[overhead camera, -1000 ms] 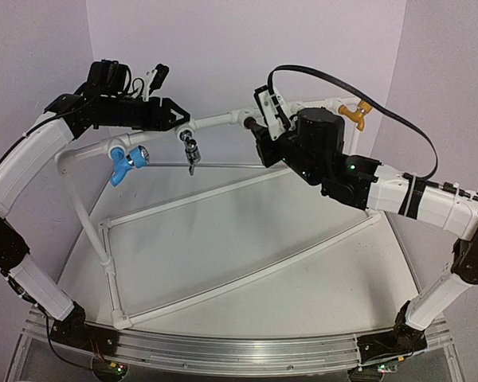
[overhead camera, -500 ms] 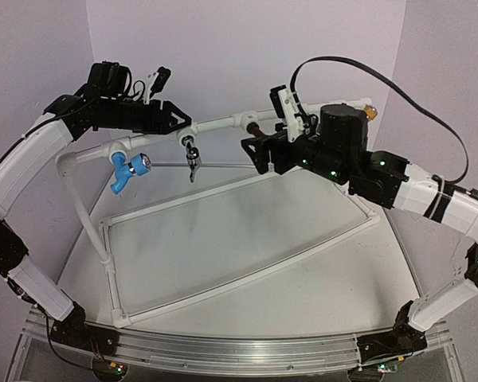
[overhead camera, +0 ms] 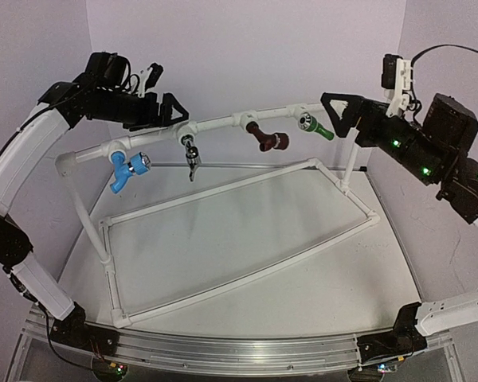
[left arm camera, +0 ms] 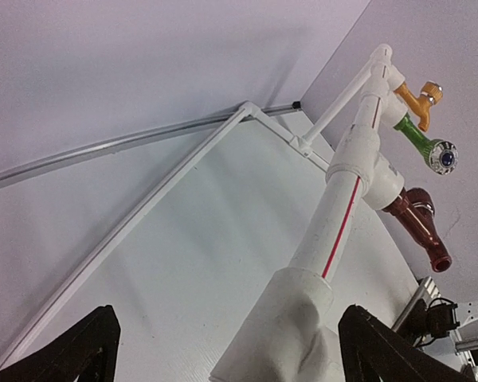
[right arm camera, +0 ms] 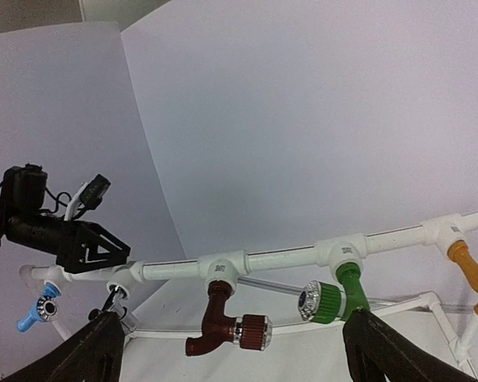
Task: Install the water faucets
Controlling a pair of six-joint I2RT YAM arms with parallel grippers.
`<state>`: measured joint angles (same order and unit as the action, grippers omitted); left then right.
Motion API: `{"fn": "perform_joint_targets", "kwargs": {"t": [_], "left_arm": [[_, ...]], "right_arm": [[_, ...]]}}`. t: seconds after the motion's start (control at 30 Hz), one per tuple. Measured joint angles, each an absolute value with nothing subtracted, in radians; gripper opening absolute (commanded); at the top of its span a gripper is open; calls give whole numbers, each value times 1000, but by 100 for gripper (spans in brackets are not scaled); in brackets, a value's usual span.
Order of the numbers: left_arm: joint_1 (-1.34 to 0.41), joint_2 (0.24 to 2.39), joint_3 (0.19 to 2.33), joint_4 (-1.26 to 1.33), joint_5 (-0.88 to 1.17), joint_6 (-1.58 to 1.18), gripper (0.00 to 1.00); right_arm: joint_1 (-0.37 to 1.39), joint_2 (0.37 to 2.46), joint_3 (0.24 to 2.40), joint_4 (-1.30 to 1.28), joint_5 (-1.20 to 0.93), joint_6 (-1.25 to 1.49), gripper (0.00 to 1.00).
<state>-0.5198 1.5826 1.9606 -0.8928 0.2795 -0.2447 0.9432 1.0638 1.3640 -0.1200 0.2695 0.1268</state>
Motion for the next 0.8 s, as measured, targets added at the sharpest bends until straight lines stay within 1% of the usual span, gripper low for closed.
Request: {"fn": "perform_joint_targets", "kwargs": {"t": [0.13,0.37,0.5,0.6,0.8], "left_arm": [[-521,1490,1917,-827,189,-243,100],[-521,1075,1674,-560,39,-234,100],[-521,887,1572,-412,-29,-221,100],[-521,835,1548,-355,-63,-207,100],[-521,845,1540,-340,-104,-185,100]], "right_arm": [[943,1033,1364,-187,356,182,98],[943,1030,1370,-286,480,200,98],[943,1022,1371,-306,536,195,98],[943,1020,1382,-312,570,188,98],[943,1019,1413,-309,599,177,98]]}}
